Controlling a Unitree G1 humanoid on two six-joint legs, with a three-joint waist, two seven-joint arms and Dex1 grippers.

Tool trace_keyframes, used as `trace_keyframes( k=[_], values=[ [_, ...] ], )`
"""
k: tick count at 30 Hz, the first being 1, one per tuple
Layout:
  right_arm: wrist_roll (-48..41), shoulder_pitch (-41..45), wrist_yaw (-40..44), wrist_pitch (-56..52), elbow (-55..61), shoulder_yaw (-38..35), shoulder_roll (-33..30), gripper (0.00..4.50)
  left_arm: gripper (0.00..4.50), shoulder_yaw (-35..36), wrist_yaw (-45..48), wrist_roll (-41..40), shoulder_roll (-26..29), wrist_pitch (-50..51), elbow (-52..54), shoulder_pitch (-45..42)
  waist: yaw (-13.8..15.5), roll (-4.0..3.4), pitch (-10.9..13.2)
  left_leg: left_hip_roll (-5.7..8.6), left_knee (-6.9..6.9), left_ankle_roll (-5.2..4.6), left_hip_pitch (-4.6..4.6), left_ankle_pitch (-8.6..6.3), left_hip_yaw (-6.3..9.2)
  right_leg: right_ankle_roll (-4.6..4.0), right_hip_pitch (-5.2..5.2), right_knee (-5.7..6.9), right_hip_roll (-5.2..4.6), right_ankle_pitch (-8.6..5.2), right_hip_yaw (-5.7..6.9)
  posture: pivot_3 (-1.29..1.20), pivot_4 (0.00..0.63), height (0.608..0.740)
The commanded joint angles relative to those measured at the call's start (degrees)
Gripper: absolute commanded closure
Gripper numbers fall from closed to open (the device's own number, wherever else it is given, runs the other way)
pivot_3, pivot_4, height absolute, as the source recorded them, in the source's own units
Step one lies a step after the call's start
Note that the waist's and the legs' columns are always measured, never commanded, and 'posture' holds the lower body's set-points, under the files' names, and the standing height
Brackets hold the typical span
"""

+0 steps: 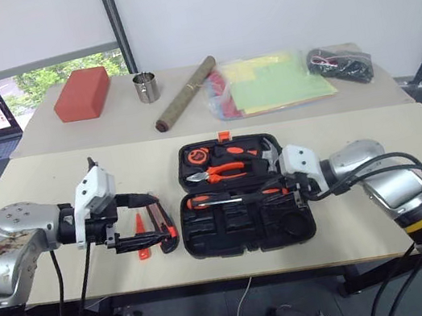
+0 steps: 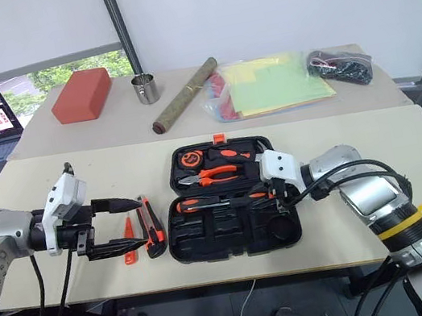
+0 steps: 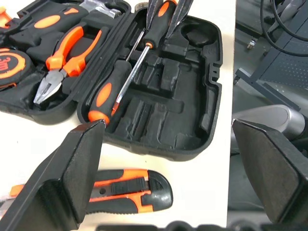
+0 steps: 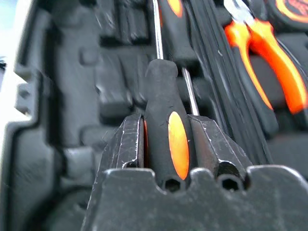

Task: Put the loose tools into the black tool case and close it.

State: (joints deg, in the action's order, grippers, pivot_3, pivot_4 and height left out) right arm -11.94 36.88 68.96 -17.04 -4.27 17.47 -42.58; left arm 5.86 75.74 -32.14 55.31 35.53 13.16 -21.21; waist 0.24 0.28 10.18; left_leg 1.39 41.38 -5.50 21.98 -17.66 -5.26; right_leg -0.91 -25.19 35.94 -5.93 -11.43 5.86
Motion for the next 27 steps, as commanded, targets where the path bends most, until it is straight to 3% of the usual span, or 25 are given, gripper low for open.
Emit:
trace_keyframes(
  k=[1,9,11,12,17,19,22,25,27],
  values=[
    [2.3,1.7,1.2,3.9,-2.6,-0.6,0.2,3.48,0.00,0.1,-0.1,-1.0,0.0,-0.7,1.0,-2.1,-0.1,0.00,0.0,-0.01,0.00,0.03,-0.01,0.02,0.01,-0.01,0.00,0.01,0.02,0.00,0.00,0.00,0.150,0.736],
    [4.3,0.7,2.3,5.0,-2.8,-0.4,0.5,3.48,0.00,-1.6,0.1,0.1,-0.8,-1.7,-1.2,-5.1,-0.2,0.00,0.0,0.00,0.00,0.05,-0.03,0.03,0.01,-0.01,0.02,0.04,0.01,-0.01,-0.01,0.00,0.150,0.736],
    [4.6,0.5,2.3,4.8,-2.7,-0.6,0.5,2.48,0.00,-1.8,0.2,0.2,-0.9,-1.9,-1.5,-5.4,-0.2,0.00,0.0,0.00,-0.01,0.05,-0.06,0.03,0.00,-0.01,0.04,0.05,0.01,-0.01,-0.02,0.00,0.150,0.736],
    [4.6,0.5,2.3,4.7,-2.6,-0.7,0.5,2.33,0.00,-1.9,0.2,0.3,-0.9,-2.0,-1.7,-5.5,-0.2,0.00,0.0,0.00,0.00,0.05,-0.06,0.03,0.00,-0.02,0.04,0.05,0.01,-0.01,-0.01,0.00,0.150,0.736],
    [0.5,1.6,1.1,-0.7,-0.2,-4.4,1.9,0.55,0.00,-2.4,0.4,0.4,-1.0,-2.3,-2.5,-6.2,-0.3,0.00,0.0,-0.01,0.00,0.05,-0.06,0.03,0.01,-0.02,0.04,0.05,0.01,-0.01,-0.01,0.00,0.150,0.736],
    [-1.0,1.8,1.3,-3.0,1.4,-5.2,2.1,0.04,0.00,-2.6,0.5,0.5,-1.1,-2.4,-2.8,-6.5,-0.4,0.00,0.0,-0.01,-0.01,0.05,-0.05,0.03,0.00,-0.02,0.03,0.05,0.00,-0.01,-0.01,0.00,0.150,0.736],
    [-1.9,1.8,0.4,-5.3,2.6,-5.7,2.9,0.04,0.00,-3.0,0.4,0.6,-1.5,-2.7,-3.2,-6.9,-0.3,0.00,0.0,-0.01,-0.01,0.05,-0.05,0.03,0.03,-0.03,0.04,0.05,0.00,-0.01,0.00,0.00,0.150,0.736],
    [-2.4,2.1,-1.1,-7.6,2.8,-6.1,4.6,0.81,0.00,-3.6,0.2,0.6,-2.0,-2.9,-3.5,-7.4,-0.4,0.00,0.0,0.00,0.00,0.05,-0.06,0.03,0.02,-0.02,0.05,0.05,0.00,-0.01,0.00,0.00,0.150,0.736],
    [-2.1,1.5,-0.7,-7.5,3.2,-5.6,5.0,1.58,0.00,-3.8,0.2,0.5,-2.2,-2.9,-3.5,-7.6,-0.4,0.00,0.0,0.00,0.00,0.05,-0.06,0.03,0.01,-0.02,0.04,0.08,0.00,-0.01,-0.01,0.00,0.150,0.736]
  ],
)
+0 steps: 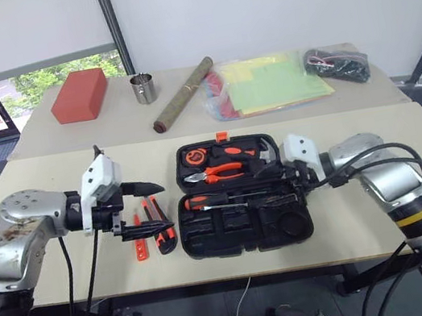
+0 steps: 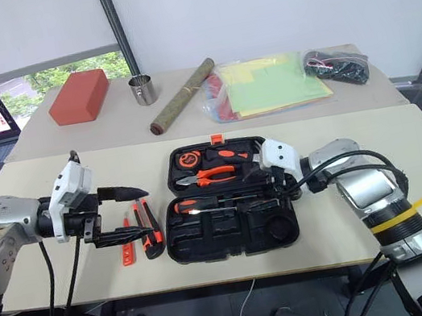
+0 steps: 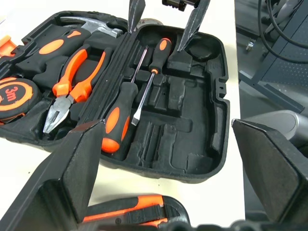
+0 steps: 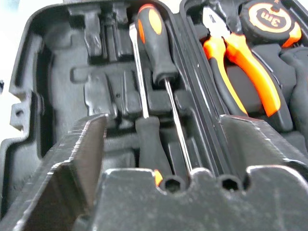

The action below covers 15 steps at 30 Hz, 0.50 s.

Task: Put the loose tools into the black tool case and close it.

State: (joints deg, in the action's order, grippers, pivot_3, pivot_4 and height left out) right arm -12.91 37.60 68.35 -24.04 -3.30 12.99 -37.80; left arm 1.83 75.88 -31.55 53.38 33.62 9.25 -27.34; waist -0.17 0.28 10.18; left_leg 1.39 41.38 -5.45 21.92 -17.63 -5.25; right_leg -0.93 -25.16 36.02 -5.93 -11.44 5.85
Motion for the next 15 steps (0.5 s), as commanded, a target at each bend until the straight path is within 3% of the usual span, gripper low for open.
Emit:
trace_keyframes(
  k=[1,8,15],
  values=[
    [-0.8,0.5,-0.1,-0.3,2.3,-0.7,0.3,1.86,0.00,0.1,0.1,-0.1,-0.3,-1.1,0.3,-1.6,0.0,0.00,0.0,0.00,0.00,0.00,0.00,0.00,0.00,0.00,0.00,0.00,0.00,0.00,0.00,0.00,0.150,0.736],
    [5.5,-1.0,-2.6,2.5,-0.2,4.5,2.0,4.31,0.00,-0.9,0.3,0.4,-1.1,-1.6,-0.8,-3.0,-0.1,0.00,0.0,0.01,-0.01,0.00,0.00,0.00,-0.01,0.00,0.00,0.00,0.03,0.00,0.00,0.00,0.150,0.736],
    [12.3,-3.9,-3.0,8.3,-2.2,9.7,1.1,4.41,0.00,-1.6,0.4,1.3,-1.7,-2.4,-2.3,-4.1,-0.4,0.04,0.0,0.00,-0.05,0.02,-0.34,0.00,-0.02,0.01,0.25,0.00,0.09,-0.02,-0.06,0.00,0.150,0.736]
  ],
)
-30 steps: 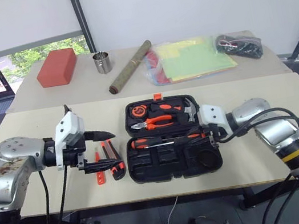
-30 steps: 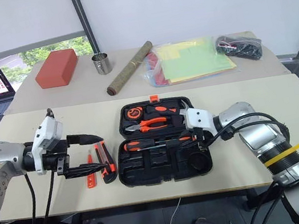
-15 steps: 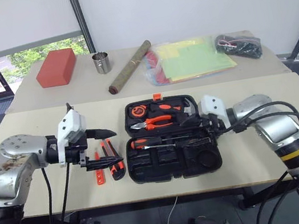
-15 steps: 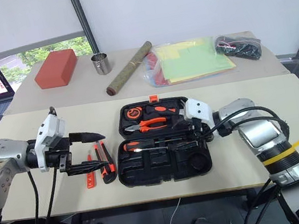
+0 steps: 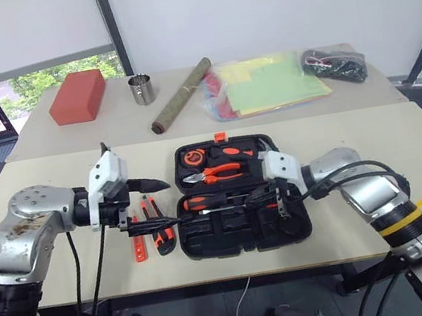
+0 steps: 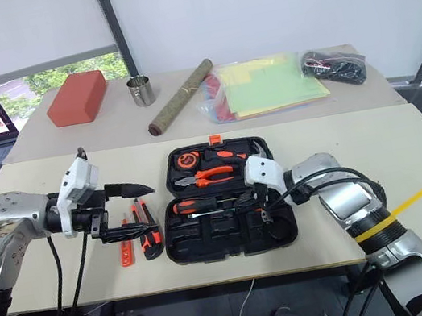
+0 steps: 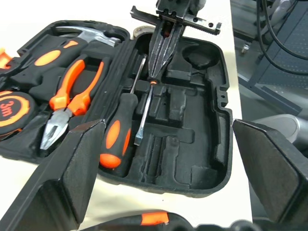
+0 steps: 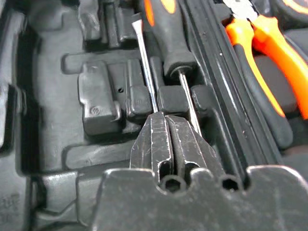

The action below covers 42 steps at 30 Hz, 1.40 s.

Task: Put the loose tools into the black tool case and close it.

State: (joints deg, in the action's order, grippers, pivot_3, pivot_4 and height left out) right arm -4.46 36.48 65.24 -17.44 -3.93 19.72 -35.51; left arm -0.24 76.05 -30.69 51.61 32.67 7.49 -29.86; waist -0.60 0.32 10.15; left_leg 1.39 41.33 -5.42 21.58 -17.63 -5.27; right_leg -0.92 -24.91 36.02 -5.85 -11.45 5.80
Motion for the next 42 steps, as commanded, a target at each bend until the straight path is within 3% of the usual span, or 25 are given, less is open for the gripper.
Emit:
trace_keyframes(
  k=[1,4,8,14,17,22,26,31,42],
  values=[
    [4.0,-2.8,-0.3,1.7,-1.7,2.7,-0.9,4.41,0.00,0.5,0.1,0.7,0.1,-1.5,-0.7,-1.5,0.0,0.00,0.0,0.00,-0.01,0.01,-0.09,0.00,0.00,0.00,0.08,0.00,-0.01,-0.01,-0.01,0.00,0.150,0.736],
    [2.9,-2.2,-1.1,1.0,-1.3,0.9,0.1,4.41,0.00,0.8,-0.5,1.1,0.2,-1.7,-0.7,-1.1,0.0,0.01,0.0,0.00,-0.14,0.42,-0.52,-0.23,0.02,0.08,0.49,-0.08,-0.06,-0.08,-0.04,0.00,0.150,0.736],
    [-10.2,0.5,-2.3,-7.9,5.9,-9.5,3.7,4.41,0.00,7.2,-7.3,-0.8,0.4,3.0,2.9,3.8,-0.2,0.01,0.0,0.00,-0.15,0.45,-0.50,-0.22,0.02,-0.02,0.43,-0.05,-0.10,-0.02,-0.04,0.00,0.150,0.736],
    [-23.0,1.2,-2.5,-21.8,18.5,-17.3,1.7,2.82,0.00,24.1,-16.9,-2.9,0.8,10.9,12.2,21.1,-0.2,0.00,0.0,-0.01,-0.49,0.11,-0.21,0.05,0.02,-0.19,-0.11,-0.02,-0.05,-0.07,-0.03,0.00,0.150,0.736],
    [-27.8,0.1,-2.4,-25.4,24.8,-19.4,-0.2,1.63,0.00,34.5,-19.2,0.0,0.4,12.9,16.6,34.9,-0.5,0.00,0.0,-0.04,-0.65,0.28,-0.20,-0.06,0.02,-0.25,-0.18,-0.12,-0.04,-0.11,-0.02,0.00,0.150,0.736],
    [-31.8,-2.4,-1.7,-27.1,30.7,-19.7,-3.5,0.03,0.00,39.6,-25.1,-1.7,-1.7,20.3,22.9,44.7,0.8,0.04,0.1,-0.05,-0.68,0.75,-0.18,-0.32,0.08,-0.27,-0.12,-0.20,-0.11,-0.17,0.06,0.00,0.150,0.736],
    [-31.5,-3.6,-2.2,-25.6,31.9,-18.5,-4.6,0.03,0.00,38.6,-34.0,-8.5,-3.8,35.7,24.5,37.1,1.9,0.07,0.1,0.09,-0.62,0.79,-0.20,-0.35,0.09,-0.12,-0.08,-0.14,-0.34,-0.09,0.06,0.00,0.150,0.736],
    [-29.3,-4.1,-4.0,-23.5,31.3,-17.5,-4.6,0.03,0.00,32.8,-46.1,-7.3,-7.9,56.9,21.2,19.8,2.1,0.17,0.0,0.17,-0.48,0.86,-0.32,-0.20,0.08,0.06,0.07,0.01,-0.29,0.03,-0.06,0.00,0.150,0.736],
    [-30.6,-7.6,-9.1,-23.9,34.7,-18.5,-4.9,0.03,0.00,16.1,-59.1,-5.3,-12.2,59.8,11.0,6.7,1.2,0.28,0.0,0.12,-0.66,0.88,-0.36,-0.16,0.05,-0.23,-0.07,0.04,-0.05,0.01,-0.14,0.00,0.150,0.736]
  ],
)
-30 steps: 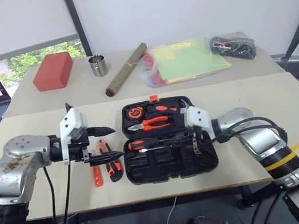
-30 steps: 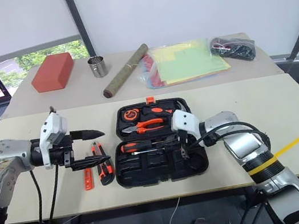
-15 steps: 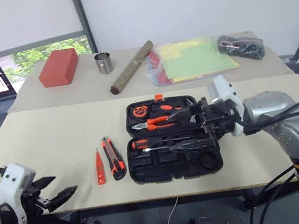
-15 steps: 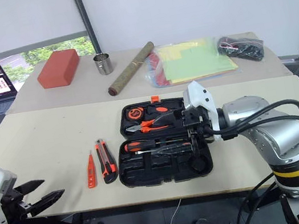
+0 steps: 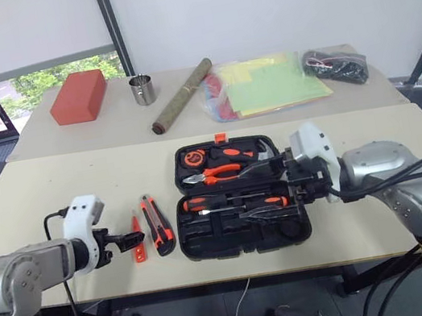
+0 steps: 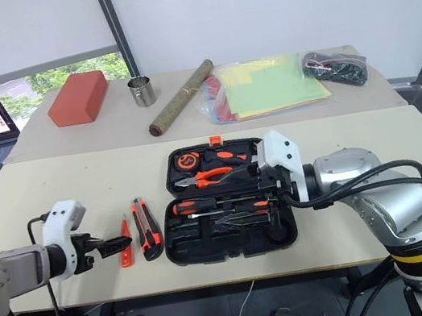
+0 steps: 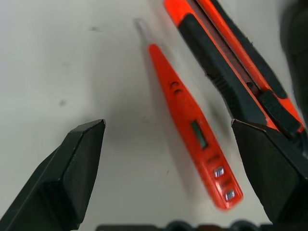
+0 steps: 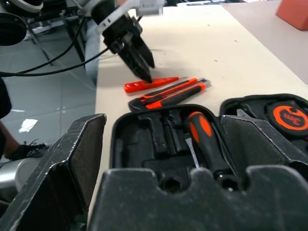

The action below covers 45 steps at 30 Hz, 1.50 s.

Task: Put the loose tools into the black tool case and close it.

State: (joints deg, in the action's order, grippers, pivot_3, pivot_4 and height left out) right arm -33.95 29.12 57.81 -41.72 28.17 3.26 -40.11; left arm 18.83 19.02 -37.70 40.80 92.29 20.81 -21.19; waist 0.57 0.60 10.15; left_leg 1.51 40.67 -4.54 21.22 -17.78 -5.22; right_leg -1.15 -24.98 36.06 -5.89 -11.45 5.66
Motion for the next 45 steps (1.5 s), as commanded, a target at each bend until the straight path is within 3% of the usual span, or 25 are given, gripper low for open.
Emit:
trace_keyframes(
  k=[1,3,9,12,13,18,22,25,30,36,40,45],
  values=[
    [-1.5,-0.5,-2.2,0.2,2.9,-2.3,-0.2,0.01,0.26,-4.7,-2.8,2.2,-2.2,0.2,-3.6,-2.6,0.1,0.00,0.0,0.00,0.00,0.00,0.00,0.00,-0.01,0.00,0.01,0.00,-0.01,-0.01,0.00,0.00,0.150,0.736],
    [-2.1,-0.9,-3.0,-0.1,3.5,-2.7,-0.3,0.00,0.80,-7.1,-3.7,3.4,-3.3,0.2,-5.3,-3.2,0.4,-0.03,0.0,0.01,0.02,0.10,-0.06,0.04,-0.01,0.01,0.13,-0.01,-0.08,-0.02,0.02,0.00,0.150,0.736],
    [-4.2,-2.0,-3.8,-0.6,4.6,-4.1,-1.5,0.00,3.11,-10.1,-4.6,7.2,-4.6,-0.1,-8.0,-2.5,0.7,-0.11,-0.1,0.02,0.00,0.17,-0.58,0.05,0.01,0.41,0.66,-0.01,-0.23,-0.24,0.00,0.00,0.150,0.736],
    [-5.5,-2.8,-4.1,-1.0,5.1,-5.0,-2.4,0.00,4.24,-9.0,-4.0,9.3,-2.8,-2.8,-10.1,-2.8,0.8,-0.26,-0.2,0.03,-0.08,0.17,-0.70,0.03,-0.01,0.39,0.70,0.00,-0.25,-0.22,-0.05,0.00,0.150,0.736],
    [-5.8,-3.2,-4.0,-1.2,5.4,-5.3,-2.8,0.00,4.42,-8.4,-3.2,9.7,-1.4,-3.9,-11.3,-3.3,0.8,-0.28,-0.2,0.03,-0.14,0.17,-0.74,0.03,-0.02,0.35,0.70,0.01,-0.26,-0.20,-0.06,0.00,0.150,0.736],
    [-7.9,-6.2,-3.0,-3.5,6.4,-6.5,-6.3,0.00,4.42,-10.3,9.3,9.6,8.6,-17.9,-14.1,-5.5,0.8,-0.04,0.0,-0.01,-0.66,0.43,-0.87,0.19,-0.04,0.03,0.55,0.00,-0.23,-0.05,-0.04,0.00,0.150,0.736],
    [-9.2,-11.9,-1.1,-4.0,9.4,-7.4,-10.6,0.00,4.42,-18.2,39.3,8.2,20.5,-39.0,-12.2,-8.6,0.5,0.22,0.0,-0.11,-0.78,0.62,-0.10,0.32,-0.06,-0.32,-0.31,0.00,-0.17,0.07,0.03,0.00,0.150,0.736],
    [-8.0,-13.6,-2.4,-2.8,10.3,-7.5,-10.7,0.00,4.42,-23.4,52.0,8.6,21.5,-47.2,-13.4,-14.0,0.8,0.20,0.0,-0.09,-0.68,0.63,0.10,0.34,-0.05,-0.47,-0.34,-0.10,-0.22,0.03,0.23,0.00,0.150,0.736],
    [-6.6,-15.8,-5.7,-2.5,11.2,-7.9,-10.1,0.00,4.42,-36.8,64.7,15.3,14.5,-56.4,-18.9,-26.3,1.0,0.24,0.1,-0.02,-0.50,0.25,0.23,0.53,-0.10,-0.28,-0.15,-0.31,-0.25,0.01,0.37,0.00,0.150,0.736],
    [-7.6,-18.6,-9.2,-3.2,14.1,-9.6,-9.8,0.00,4.42,-47.7,70.5,25.5,3.0,-66.9,-30.1,-35.9,1.1,0.32,0.1,-0.10,-0.26,-0.21,0.54,0.76,-0.04,0.01,-0.26,-0.24,-0.03,-0.12,0.35,0.00,0.150,0.736],
    [-8.1,-19.3,-11.8,-3.6,15.3,-10.3,-9.3,0.00,4.42,-51.1,69.8,31.4,-5.5,-71.9,-41.0,-40.9,1.7,0.34,0.1,-0.25,0.05,-0.45,0.80,0.78,0.04,0.05,-0.31,-0.22,0.13,-0.13,0.42,0.00,0.150,0.736],
    [-9.1,-20.3,-14.4,-4.0,16.6,-10.9,-9.1,0.00,4.42,-52.0,71.3,34.8,-10.3,-73.2,-47.6,-43.1,1.6,0.34,0.1,-0.33,0.30,-0.82,0.88,0.56,0.03,0.16,-0.31,-0.22,0.12,-0.11,0.35,0.00,0.150,0.736]
  ],
)
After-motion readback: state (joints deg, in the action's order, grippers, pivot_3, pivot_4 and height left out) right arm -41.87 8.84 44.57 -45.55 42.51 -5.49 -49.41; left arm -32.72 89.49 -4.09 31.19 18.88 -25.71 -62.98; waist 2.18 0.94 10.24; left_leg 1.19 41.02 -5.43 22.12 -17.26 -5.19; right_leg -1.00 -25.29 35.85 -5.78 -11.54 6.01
